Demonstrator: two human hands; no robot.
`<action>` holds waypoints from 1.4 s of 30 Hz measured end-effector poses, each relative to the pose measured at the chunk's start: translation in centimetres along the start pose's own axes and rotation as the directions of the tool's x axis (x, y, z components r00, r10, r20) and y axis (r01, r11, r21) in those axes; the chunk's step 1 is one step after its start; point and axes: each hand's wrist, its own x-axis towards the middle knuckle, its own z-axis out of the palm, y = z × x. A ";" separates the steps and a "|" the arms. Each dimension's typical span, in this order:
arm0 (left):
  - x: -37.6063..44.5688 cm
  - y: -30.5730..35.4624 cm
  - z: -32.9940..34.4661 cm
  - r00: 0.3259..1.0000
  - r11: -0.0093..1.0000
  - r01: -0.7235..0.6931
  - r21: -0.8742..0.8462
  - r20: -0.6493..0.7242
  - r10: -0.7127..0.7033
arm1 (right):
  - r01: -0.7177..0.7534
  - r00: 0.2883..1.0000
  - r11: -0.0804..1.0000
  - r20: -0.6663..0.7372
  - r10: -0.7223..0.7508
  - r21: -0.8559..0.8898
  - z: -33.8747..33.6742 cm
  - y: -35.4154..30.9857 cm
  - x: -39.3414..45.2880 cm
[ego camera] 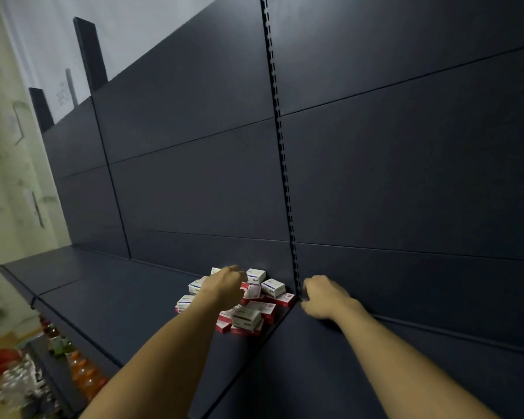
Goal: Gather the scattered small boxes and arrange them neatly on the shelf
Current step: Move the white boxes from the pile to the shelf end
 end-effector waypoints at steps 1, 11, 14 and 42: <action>0.3 0.0 0.2 1.000 1.000 -0.004 -0.003 -0.004 0.004 | 0.009 1.000 1.000 -0.004 -0.009 -0.015 0.2 0.0 0.1; 3.2 -0.5 2.5 0.996 0.998 -0.037 -0.049 -0.081 0.033 | 0.017 0.999 0.997 -0.029 -0.019 -0.075 1.2 -1.0 1.4; 4.1 -1.2 2.9 0.993 0.996 -0.059 -0.068 -0.105 0.052 | 0.002 0.999 0.995 -0.039 -0.006 -0.096 1.3 -1.8 1.9; 7.9 -5.8 5.0 0.930 0.876 -0.342 -0.340 -0.254 0.264 | -0.262 0.953 0.965 -0.157 0.257 -0.012 3.2 -9.7 6.1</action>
